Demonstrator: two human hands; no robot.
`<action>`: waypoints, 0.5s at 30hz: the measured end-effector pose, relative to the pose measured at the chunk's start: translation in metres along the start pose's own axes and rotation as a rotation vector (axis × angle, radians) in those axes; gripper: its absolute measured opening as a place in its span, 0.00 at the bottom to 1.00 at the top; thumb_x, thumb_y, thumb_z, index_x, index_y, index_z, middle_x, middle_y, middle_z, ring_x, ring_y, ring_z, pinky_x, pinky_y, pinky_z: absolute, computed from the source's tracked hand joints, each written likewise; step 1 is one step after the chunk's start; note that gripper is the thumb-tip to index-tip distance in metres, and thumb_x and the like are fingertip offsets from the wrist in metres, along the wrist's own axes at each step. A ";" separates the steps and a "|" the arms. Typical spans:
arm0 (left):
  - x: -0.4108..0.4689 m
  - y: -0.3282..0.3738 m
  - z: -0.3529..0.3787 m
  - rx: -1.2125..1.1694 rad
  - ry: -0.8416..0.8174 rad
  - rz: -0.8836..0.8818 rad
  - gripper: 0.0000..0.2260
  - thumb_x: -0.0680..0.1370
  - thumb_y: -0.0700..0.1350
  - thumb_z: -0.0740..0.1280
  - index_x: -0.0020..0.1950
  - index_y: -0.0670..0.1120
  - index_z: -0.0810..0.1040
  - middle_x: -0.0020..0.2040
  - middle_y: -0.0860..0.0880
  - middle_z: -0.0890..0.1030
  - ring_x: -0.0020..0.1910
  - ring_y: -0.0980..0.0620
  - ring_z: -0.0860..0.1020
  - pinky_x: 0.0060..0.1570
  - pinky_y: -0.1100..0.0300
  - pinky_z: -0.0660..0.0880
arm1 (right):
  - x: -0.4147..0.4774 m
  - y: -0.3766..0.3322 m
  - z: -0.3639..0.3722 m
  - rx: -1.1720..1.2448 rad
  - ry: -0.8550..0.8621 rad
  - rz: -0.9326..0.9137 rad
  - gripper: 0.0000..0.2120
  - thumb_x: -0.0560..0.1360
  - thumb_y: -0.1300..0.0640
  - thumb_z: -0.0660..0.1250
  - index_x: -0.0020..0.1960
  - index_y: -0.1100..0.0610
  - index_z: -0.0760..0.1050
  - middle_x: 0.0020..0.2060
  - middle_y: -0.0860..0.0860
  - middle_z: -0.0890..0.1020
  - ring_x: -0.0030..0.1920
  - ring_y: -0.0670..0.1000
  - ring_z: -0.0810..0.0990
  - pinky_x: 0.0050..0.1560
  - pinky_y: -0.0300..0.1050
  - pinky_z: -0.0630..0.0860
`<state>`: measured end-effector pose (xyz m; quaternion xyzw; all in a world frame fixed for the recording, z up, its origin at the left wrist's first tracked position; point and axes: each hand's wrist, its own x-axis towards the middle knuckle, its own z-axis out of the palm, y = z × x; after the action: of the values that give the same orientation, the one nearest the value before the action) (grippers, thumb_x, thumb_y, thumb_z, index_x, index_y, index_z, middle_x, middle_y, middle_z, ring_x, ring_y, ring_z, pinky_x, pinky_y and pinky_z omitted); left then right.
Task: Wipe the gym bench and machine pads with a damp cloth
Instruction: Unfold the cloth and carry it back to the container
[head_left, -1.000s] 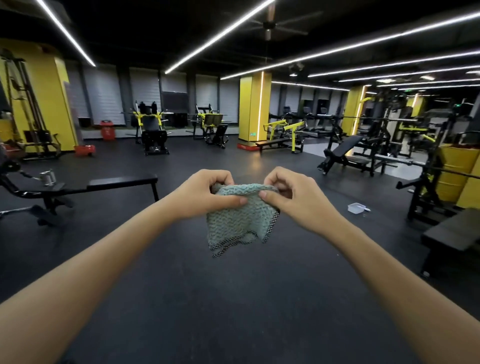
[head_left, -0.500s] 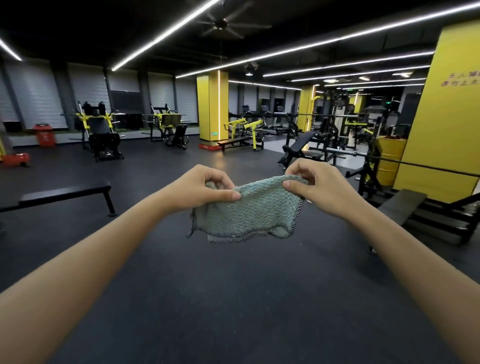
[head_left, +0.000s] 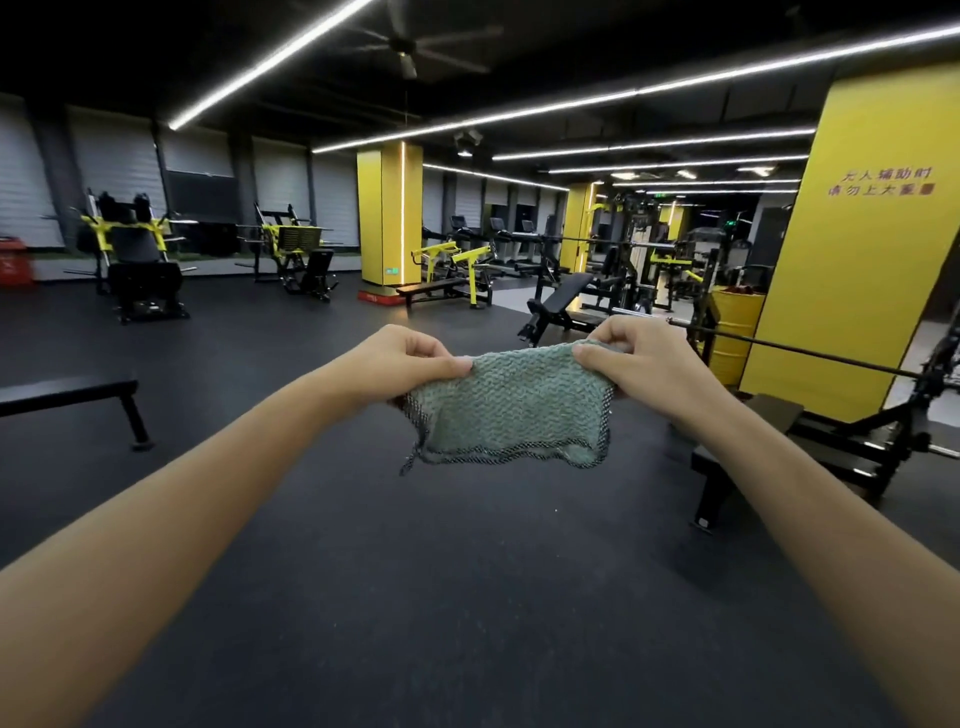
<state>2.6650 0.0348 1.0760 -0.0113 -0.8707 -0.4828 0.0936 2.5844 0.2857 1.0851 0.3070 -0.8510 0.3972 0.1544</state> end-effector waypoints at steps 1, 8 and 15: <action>0.013 -0.002 0.006 -0.042 0.015 -0.028 0.11 0.78 0.50 0.70 0.42 0.43 0.81 0.33 0.51 0.81 0.32 0.56 0.77 0.34 0.64 0.74 | 0.009 0.005 0.005 0.017 0.006 0.006 0.08 0.76 0.52 0.70 0.41 0.56 0.79 0.29 0.45 0.78 0.35 0.46 0.77 0.45 0.47 0.77; 0.110 -0.033 0.034 -0.247 0.072 -0.144 0.10 0.81 0.46 0.66 0.45 0.41 0.80 0.35 0.48 0.79 0.29 0.56 0.77 0.32 0.63 0.77 | 0.077 0.036 0.062 0.015 -0.026 -0.053 0.06 0.76 0.52 0.70 0.44 0.54 0.77 0.25 0.40 0.75 0.32 0.39 0.72 0.32 0.27 0.66; 0.235 -0.083 0.021 -0.280 0.067 -0.134 0.10 0.82 0.42 0.64 0.42 0.39 0.75 0.37 0.44 0.75 0.29 0.54 0.75 0.29 0.65 0.76 | 0.170 0.072 0.138 -0.123 -0.051 -0.101 0.06 0.77 0.49 0.68 0.48 0.51 0.77 0.43 0.48 0.83 0.46 0.50 0.79 0.46 0.47 0.75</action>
<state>2.4222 -0.0085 1.0360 0.0502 -0.7900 -0.6047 0.0877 2.4055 0.1476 1.0411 0.3496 -0.8608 0.3279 0.1712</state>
